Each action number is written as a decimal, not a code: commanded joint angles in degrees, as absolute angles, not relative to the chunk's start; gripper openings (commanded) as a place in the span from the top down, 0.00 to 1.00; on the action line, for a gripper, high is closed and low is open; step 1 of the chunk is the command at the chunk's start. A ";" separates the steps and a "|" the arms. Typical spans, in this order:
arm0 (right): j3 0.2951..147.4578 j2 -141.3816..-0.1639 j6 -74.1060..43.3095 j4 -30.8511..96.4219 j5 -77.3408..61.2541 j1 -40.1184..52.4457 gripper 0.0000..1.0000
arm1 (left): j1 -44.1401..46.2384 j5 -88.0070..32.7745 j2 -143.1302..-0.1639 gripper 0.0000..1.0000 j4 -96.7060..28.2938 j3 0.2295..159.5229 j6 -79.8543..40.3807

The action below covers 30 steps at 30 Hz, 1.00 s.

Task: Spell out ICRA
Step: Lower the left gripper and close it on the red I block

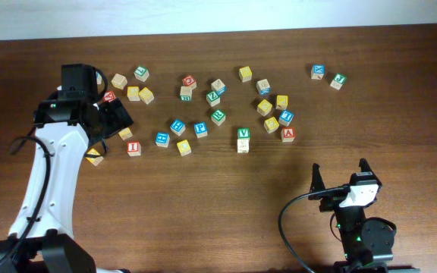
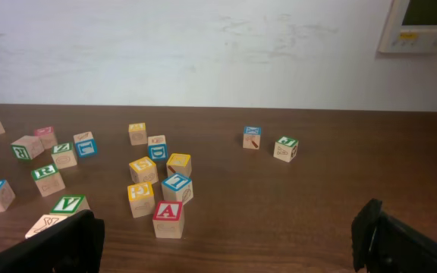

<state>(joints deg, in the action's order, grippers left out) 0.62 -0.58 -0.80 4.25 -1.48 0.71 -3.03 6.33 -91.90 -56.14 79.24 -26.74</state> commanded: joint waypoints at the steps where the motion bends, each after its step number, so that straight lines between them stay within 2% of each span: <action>1: 0.32 -0.21 -0.47 4.54 -1.21 0.30 0.02 | -3.01 7.75 -92.88 0.01 -59.44 79.64 -26.06; 4: 0.32 -0.21 -0.47 4.54 -1.21 0.30 0.02 | -2.98 6.46 -93.51 0.01 -62.24 79.64 -25.56; 9: 0.32 -0.21 -0.47 4.54 -1.21 0.30 0.02 | -2.68 -2.22 -96.62 0.02 -62.24 79.64 -22.37; 11: 0.32 -0.21 -0.47 4.54 -1.21 0.30 0.02 | -0.73 -12.21 -98.56 0.01 -62.13 79.64 -16.51; 12: 0.32 -0.21 -0.47 4.54 -1.21 0.30 0.02 | 1.28 -13.08 -99.55 0.01 -62.00 79.64 -15.70; 26: 0.32 -0.21 -0.47 4.54 -1.21 0.30 0.02 | 23.14 -10.50 -100.33 0.01 -62.48 79.64 -20.58; 30: 0.32 -0.21 -0.47 4.54 -1.21 0.30 0.02 | 26.20 -10.79 -100.33 0.01 -62.50 79.64 -20.58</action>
<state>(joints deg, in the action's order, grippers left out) 0.62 -0.58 -0.80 4.25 -1.48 0.71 24.51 -10.11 -100.20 -62.54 79.29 -19.53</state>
